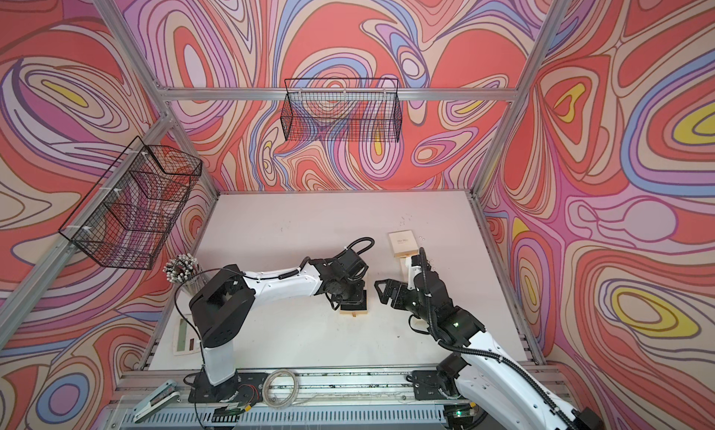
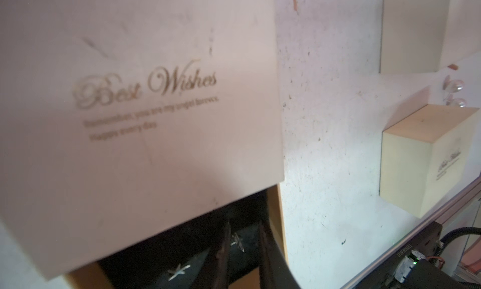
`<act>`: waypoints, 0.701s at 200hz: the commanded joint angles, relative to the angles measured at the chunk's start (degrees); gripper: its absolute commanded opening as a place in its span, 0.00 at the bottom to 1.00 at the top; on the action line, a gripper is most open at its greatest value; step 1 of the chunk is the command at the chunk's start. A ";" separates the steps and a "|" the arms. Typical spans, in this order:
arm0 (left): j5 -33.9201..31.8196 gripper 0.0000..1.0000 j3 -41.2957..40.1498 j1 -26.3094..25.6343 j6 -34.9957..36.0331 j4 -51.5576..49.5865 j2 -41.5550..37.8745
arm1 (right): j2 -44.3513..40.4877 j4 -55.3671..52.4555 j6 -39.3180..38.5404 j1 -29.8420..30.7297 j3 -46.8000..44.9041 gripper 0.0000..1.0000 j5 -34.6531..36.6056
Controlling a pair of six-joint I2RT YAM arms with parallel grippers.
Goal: Take out the earrings from the drawer-style jewelry box
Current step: Pick up the earring from the drawer.
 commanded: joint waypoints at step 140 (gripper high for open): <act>-2.41 0.06 1.34 -0.68 -2.39 -1.94 1.45 | -0.56 -0.66 0.00 0.02 -1.27 0.98 0.24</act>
